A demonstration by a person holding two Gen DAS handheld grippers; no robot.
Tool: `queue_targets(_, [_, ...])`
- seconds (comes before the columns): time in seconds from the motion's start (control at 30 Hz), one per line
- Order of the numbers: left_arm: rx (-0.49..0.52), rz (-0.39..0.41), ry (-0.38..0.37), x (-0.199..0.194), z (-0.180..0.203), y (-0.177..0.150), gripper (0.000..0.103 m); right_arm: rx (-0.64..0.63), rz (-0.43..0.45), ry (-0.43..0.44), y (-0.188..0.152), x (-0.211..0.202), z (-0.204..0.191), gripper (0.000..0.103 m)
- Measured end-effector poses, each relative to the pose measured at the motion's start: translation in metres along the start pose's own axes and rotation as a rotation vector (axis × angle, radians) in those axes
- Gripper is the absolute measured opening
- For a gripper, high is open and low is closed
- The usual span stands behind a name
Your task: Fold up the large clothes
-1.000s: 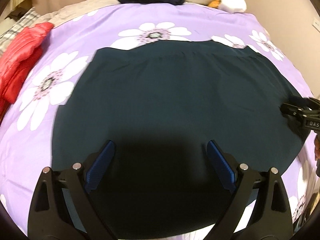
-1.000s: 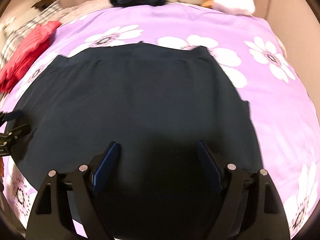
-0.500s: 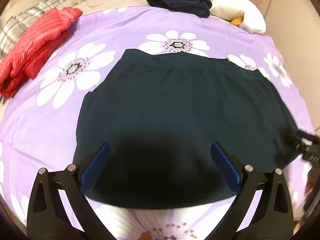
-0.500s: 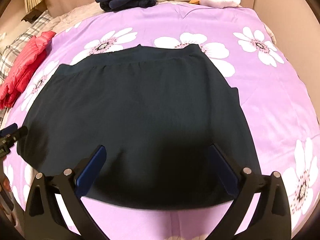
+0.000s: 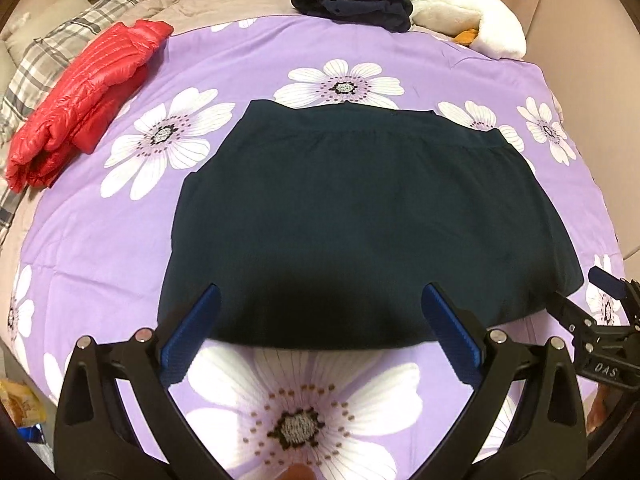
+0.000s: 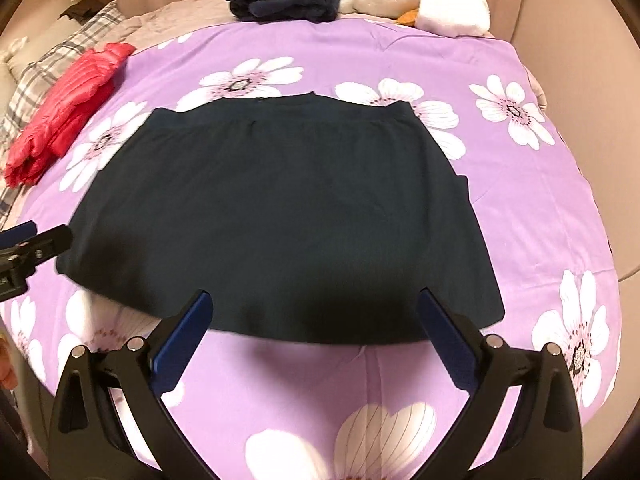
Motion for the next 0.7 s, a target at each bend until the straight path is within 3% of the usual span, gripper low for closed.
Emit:
queue_targets(0.23, [-0.028,0.010,0.000,-0.028,0.002,-0.005,0.101,-0.040,0.037,-0.020,0.000,-0.032,-0.006,0.102])
queue_targets(0.5, [0.001,0.032,0.038,-0.048,0.006,-0.011,0.101,0.033,0.044,0.027,-0.003,-0.057,-0.002,0.102])
queue_targets(0.7, [0.004,0.013,0.044,-0.049,0.007,-0.019,0.101,0.059,0.011,0.059,-0.013,-0.054,-0.002,0.102])
Point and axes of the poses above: each gripper's, at about its wrist camera, not at the fingertips, and x roughly the way its jaws point, z to its right, y to its top, the point moved 9 cm from there along x, roughly the way its jaws point, and after that the axes turned 2 degrees about -x, right-handed, at the moved point
